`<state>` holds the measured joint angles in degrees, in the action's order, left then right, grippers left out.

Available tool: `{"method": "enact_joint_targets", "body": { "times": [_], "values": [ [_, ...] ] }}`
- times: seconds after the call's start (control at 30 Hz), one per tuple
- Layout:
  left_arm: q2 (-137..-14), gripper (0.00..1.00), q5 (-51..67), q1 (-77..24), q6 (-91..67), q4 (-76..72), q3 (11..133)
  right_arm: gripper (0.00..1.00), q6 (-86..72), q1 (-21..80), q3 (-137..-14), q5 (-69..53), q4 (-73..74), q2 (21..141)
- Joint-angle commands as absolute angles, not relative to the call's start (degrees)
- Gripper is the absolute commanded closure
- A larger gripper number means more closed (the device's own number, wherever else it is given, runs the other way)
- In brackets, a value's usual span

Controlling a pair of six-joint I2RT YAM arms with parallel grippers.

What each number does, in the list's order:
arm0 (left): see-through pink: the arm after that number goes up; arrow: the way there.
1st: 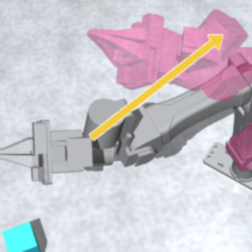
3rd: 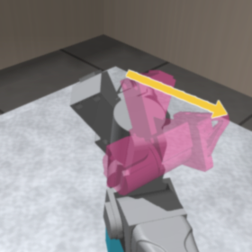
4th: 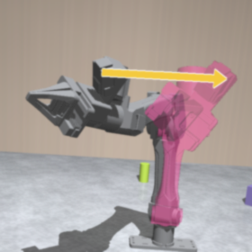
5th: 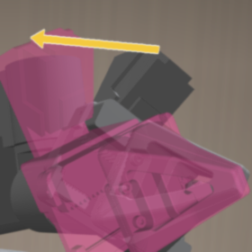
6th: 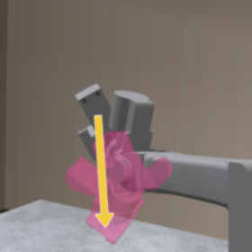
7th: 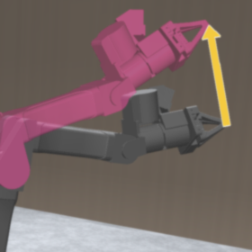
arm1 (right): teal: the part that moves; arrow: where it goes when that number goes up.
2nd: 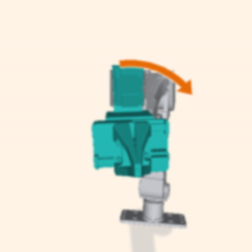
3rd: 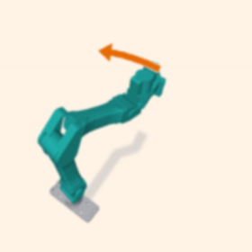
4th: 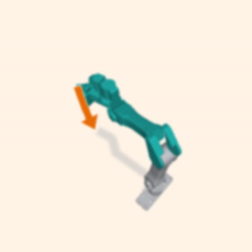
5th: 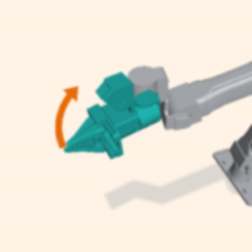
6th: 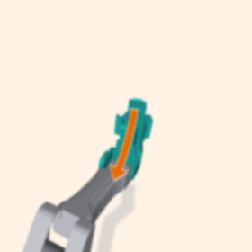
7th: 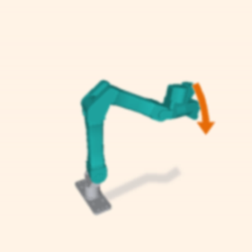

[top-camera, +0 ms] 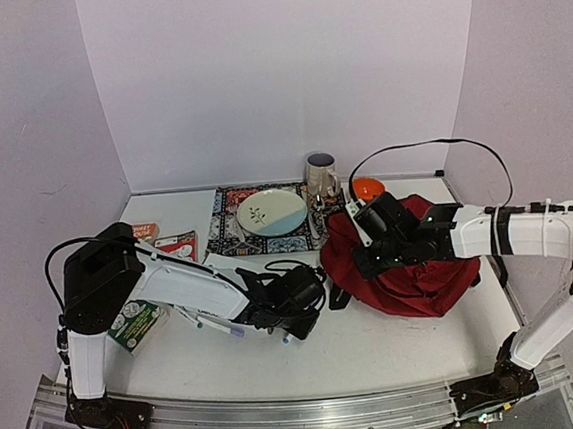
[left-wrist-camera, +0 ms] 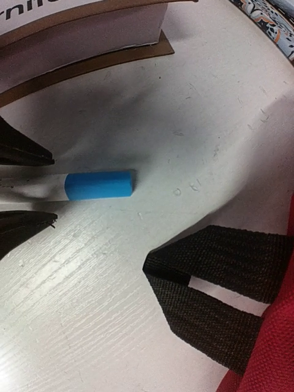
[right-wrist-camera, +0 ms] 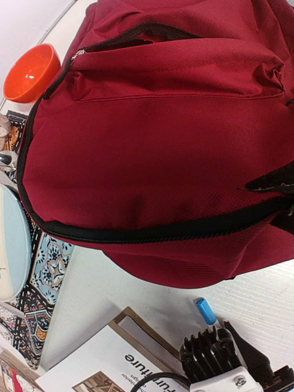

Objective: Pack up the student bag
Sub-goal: Pick up the pen at the center of the board.

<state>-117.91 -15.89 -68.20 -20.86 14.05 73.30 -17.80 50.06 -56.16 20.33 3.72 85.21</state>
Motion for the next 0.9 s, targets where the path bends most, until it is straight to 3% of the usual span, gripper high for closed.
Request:
{"method": "enact_joint_targets", "body": {
  "times": [0.0,0.13,0.37,0.87],
  "values": [
    [-116.40,0.71,-12.26,-68.20,-21.26,20.10,74.76,0.99,-17.39,50.14,-56.40,19.45,1.95,83.77],
    [-117.28,0.75,-11.18,-68.11,-21.44,22.13,75.47,0.99,-17.31,50.15,-56.51,19.09,1.93,83.76],
    [-117.79,1.00,-9.59,-68.01,-21.28,24.31,76.91,0.99,-17.21,50.12,-56.32,17.89,1.78,83.39],
    [-97.41,1.00,-13.95,-63.90,-23.15,21.35,71.38,0.99,-14.38,55.60,-58.62,12.68,2.01,80.25]
  ]
}}
